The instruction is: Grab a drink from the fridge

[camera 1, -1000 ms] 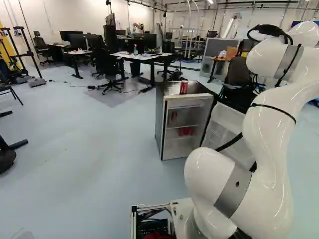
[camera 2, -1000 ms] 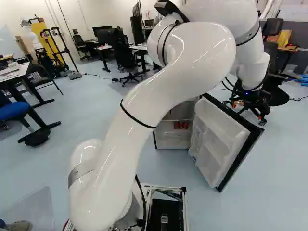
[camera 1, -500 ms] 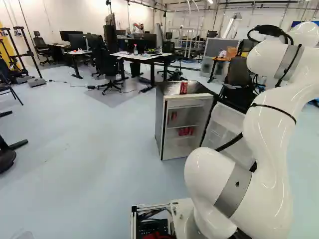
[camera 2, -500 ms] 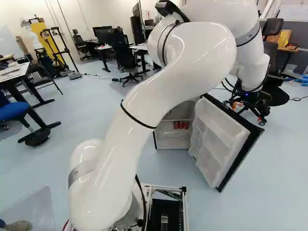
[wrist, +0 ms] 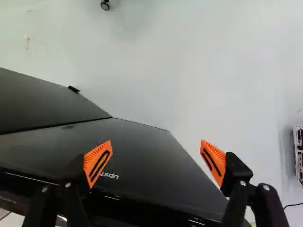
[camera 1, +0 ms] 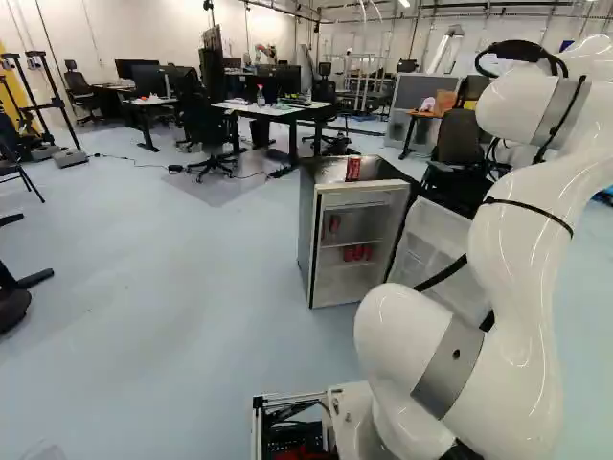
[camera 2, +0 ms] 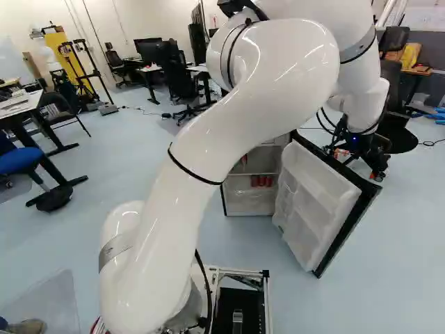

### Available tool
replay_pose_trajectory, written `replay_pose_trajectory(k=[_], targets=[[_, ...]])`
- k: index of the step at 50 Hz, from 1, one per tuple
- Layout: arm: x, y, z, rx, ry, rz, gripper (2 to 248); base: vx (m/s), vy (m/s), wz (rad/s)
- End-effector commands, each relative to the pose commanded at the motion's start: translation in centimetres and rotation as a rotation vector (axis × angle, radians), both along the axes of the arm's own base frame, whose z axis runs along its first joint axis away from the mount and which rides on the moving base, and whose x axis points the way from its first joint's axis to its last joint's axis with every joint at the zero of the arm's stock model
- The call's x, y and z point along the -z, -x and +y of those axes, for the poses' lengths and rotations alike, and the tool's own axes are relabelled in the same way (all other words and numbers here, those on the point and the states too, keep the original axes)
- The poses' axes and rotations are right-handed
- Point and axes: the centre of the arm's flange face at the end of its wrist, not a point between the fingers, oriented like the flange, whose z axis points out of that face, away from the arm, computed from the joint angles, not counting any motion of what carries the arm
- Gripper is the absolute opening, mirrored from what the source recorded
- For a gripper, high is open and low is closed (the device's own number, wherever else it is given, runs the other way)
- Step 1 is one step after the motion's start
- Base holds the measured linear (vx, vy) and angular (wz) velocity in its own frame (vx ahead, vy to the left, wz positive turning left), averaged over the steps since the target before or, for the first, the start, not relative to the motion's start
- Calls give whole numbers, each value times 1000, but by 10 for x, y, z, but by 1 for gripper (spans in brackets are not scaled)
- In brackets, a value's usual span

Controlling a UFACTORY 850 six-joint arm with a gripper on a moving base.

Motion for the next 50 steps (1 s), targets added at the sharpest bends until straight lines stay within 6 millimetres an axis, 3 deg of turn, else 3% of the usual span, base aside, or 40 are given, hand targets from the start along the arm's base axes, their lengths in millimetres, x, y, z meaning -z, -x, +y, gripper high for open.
replay_pose_trajectory(k=[50], targets=[[-3,29,42,-3,-49,37,247,0,0,0]])
